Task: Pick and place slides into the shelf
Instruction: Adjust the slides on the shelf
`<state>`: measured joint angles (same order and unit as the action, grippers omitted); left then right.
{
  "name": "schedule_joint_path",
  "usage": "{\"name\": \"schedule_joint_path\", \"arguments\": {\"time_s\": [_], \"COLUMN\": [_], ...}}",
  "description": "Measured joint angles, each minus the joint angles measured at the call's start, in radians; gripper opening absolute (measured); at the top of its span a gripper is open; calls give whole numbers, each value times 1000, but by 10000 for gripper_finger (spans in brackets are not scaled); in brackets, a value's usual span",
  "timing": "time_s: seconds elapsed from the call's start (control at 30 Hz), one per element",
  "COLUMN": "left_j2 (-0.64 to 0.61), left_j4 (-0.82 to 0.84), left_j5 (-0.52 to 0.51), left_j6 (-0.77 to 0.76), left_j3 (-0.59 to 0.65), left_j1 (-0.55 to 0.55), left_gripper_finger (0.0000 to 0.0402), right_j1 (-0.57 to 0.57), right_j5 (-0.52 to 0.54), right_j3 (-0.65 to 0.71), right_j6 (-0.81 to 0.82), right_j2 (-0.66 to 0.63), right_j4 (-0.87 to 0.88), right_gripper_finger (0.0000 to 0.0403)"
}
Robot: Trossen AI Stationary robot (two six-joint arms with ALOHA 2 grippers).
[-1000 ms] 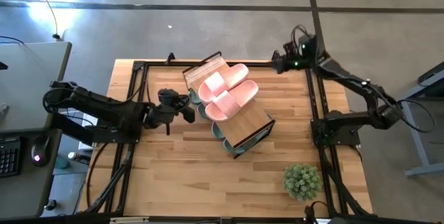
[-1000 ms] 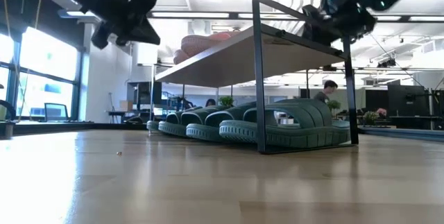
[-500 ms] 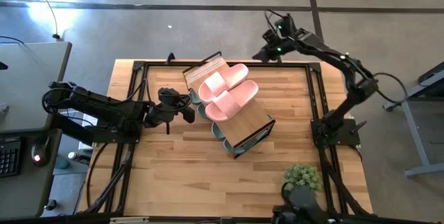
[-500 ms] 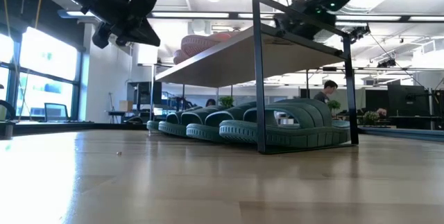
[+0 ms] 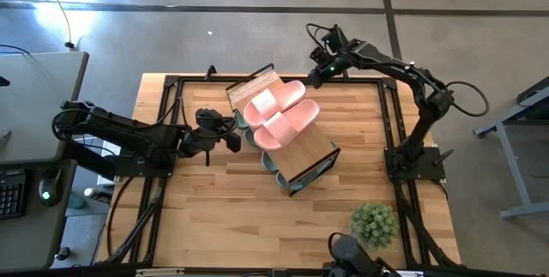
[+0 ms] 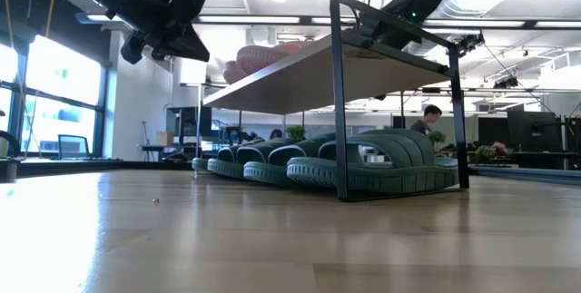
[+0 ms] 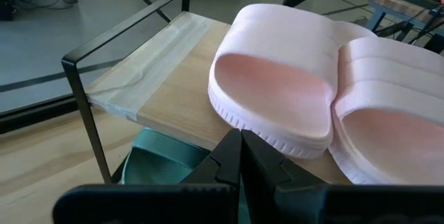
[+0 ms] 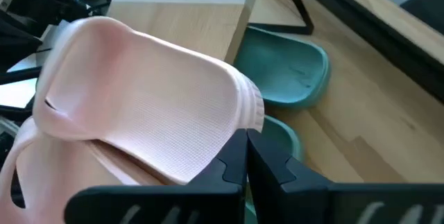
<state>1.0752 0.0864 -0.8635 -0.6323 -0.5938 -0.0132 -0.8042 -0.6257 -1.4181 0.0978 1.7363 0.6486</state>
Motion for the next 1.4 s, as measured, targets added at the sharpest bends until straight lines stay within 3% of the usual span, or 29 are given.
{"name": "schedule_joint_path", "arguments": {"time_s": [1.07,1.4], "left_j2": [0,0], "left_j4": [21,4], "left_j5": [-1,-3], "left_j6": [-2,-1], "left_j3": [0,1], "left_j1": [0,0], "left_gripper_finger": [0,0], "right_j1": [7,-70], "right_j5": [21,67], "right_j3": [2,-69], "right_j6": [-47,-74], "right_j2": [-2,-136], "right_j4": [20,16], "right_gripper_finger": [0,0]}}
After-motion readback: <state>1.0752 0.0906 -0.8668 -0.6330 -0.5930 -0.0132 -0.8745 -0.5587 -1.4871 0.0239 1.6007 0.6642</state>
